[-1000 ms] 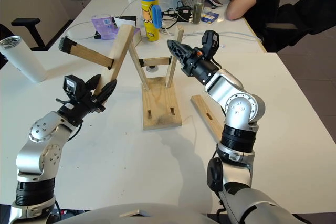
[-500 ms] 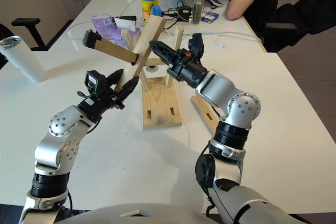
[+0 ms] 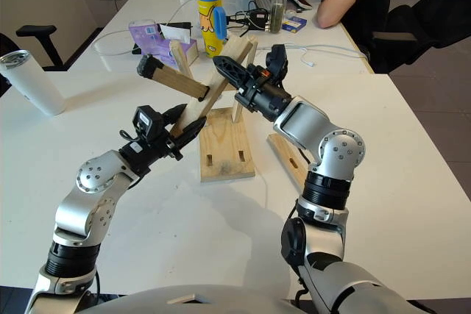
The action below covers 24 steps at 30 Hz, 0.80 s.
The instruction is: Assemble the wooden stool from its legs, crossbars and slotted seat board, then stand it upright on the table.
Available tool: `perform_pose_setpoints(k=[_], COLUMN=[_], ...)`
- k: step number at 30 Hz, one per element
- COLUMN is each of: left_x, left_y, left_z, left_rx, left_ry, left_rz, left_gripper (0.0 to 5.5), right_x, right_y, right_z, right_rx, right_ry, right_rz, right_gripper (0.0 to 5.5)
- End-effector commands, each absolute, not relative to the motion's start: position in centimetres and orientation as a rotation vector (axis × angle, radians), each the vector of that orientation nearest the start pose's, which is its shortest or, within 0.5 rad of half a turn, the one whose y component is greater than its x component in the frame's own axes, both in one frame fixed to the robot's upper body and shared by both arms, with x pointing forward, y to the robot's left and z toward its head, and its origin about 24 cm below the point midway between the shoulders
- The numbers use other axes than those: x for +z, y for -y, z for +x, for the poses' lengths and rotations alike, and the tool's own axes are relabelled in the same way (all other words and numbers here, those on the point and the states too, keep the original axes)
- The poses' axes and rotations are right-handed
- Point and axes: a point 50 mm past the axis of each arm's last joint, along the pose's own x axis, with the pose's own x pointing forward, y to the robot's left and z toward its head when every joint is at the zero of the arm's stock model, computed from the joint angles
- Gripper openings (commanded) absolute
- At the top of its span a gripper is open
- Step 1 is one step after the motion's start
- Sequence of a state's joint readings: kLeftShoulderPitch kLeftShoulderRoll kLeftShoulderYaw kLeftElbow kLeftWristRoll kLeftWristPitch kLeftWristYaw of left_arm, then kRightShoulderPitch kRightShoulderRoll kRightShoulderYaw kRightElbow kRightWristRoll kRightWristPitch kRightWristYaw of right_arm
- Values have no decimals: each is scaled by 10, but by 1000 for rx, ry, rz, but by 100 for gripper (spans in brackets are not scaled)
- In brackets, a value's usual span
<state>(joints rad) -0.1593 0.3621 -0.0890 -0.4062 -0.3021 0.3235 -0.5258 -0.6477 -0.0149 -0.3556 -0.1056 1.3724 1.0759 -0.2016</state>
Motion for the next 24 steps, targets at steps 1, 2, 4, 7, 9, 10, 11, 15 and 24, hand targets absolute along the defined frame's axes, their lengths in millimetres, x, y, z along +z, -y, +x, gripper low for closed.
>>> perform_pose_setpoints(k=[1, 2, 4, 7, 9, 10, 11, 15, 24], left_x=[140, 139, 137, 134, 133, 132, 132, 132, 130], left_y=[-131, -130, -129, -128, -127, -127, -126, -128, -129], left_z=[251, 250, 249, 250, 251, 252, 252, 255, 257], left_rx=[-788, -795, -810, -824, -826, -829, -831, -830, -799], left_ry=[146, 143, 132, 119, 115, 112, 110, 117, 122], left_rz=[167, 166, 163, 158, 157, 148, 144, 162, 166], left_gripper=[204, 204, 204, 204, 204, 204, 204, 204, 204], right_x=[199, 198, 198, 198, 198, 199, 199, 200, 202], right_y=[99, 98, 97, 97, 97, 97, 97, 98, 97], right_z=[301, 301, 300, 301, 301, 301, 302, 305, 309], right_rx=[779, 778, 777, 775, 773, 772, 772, 763, 770], right_ry=[-250, -250, -247, -237, -230, -226, -223, -216, -222], right_rz=[960, 962, 966, 966, 964, 965, 967, 979, 978], right_gripper=[107, 105, 105, 105, 105, 105, 105, 105, 194])
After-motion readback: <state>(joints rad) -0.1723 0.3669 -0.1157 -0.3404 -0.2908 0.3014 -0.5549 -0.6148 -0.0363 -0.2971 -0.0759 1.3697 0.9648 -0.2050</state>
